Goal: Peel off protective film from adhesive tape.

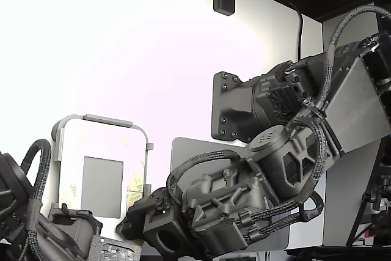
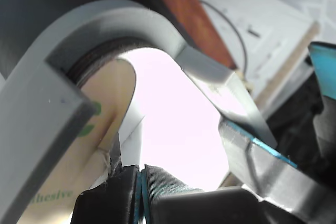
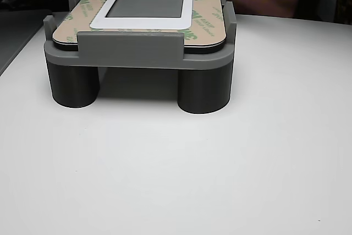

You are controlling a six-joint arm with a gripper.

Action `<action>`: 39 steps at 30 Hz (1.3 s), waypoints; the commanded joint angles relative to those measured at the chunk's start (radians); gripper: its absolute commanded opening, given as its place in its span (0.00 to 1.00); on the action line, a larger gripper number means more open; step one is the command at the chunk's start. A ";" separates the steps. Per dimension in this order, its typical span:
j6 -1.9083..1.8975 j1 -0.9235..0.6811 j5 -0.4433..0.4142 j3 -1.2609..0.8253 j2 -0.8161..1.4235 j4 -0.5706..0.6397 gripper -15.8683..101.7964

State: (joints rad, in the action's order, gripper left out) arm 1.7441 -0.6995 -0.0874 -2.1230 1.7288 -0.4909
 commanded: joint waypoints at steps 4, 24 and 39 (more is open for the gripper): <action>0.008 0.020 0.000 0.012 0.015 -0.002 0.05; -0.035 0.071 -0.057 0.109 0.143 -0.285 0.73; -0.713 0.327 0.035 0.270 0.354 -0.686 0.98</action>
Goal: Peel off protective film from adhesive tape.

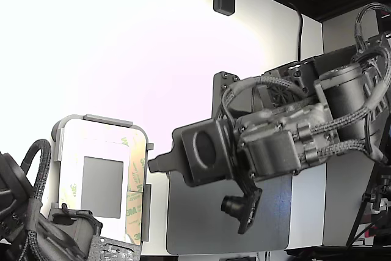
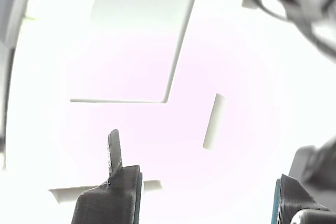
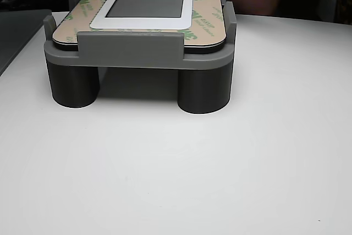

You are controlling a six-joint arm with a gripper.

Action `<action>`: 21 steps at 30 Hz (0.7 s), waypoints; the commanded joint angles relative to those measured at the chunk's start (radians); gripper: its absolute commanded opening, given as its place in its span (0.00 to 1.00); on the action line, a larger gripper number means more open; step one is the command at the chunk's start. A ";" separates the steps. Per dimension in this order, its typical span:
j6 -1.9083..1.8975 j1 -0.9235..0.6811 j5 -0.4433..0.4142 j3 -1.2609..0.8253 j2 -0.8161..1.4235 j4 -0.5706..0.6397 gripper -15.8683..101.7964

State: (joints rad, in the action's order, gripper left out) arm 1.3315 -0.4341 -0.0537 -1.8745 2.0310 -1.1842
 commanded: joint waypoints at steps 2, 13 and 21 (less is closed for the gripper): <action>-0.526 0.112 -0.005 -0.043 0.126 0.098 0.93; -1.333 0.414 0.048 -0.390 0.532 0.187 0.98; -1.381 0.577 0.137 -0.664 0.784 0.239 0.98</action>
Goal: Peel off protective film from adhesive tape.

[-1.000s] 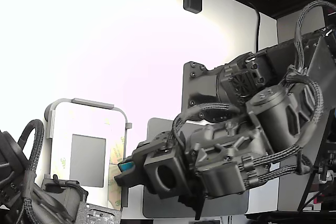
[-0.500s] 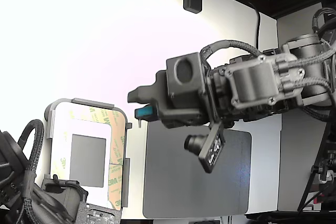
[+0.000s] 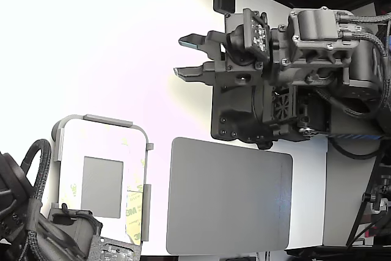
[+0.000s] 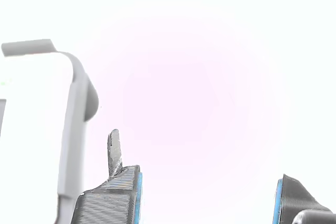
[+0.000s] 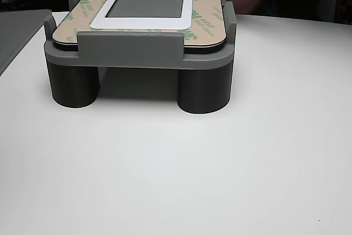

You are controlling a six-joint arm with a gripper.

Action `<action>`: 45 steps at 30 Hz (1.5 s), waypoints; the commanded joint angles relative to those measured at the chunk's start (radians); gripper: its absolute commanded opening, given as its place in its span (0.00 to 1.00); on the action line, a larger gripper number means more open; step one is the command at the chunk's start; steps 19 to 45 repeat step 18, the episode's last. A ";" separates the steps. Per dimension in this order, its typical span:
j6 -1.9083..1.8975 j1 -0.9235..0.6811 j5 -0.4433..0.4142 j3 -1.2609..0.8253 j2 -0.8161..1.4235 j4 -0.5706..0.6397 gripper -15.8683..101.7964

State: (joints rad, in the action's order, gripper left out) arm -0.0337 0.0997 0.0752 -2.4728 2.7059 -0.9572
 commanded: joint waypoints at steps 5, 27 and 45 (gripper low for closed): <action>-0.021 0.098 0.025 -0.163 0.250 -0.012 0.98; -0.015 0.097 0.038 -0.167 0.250 -0.002 0.98; -0.015 0.097 0.038 -0.167 0.250 -0.002 0.98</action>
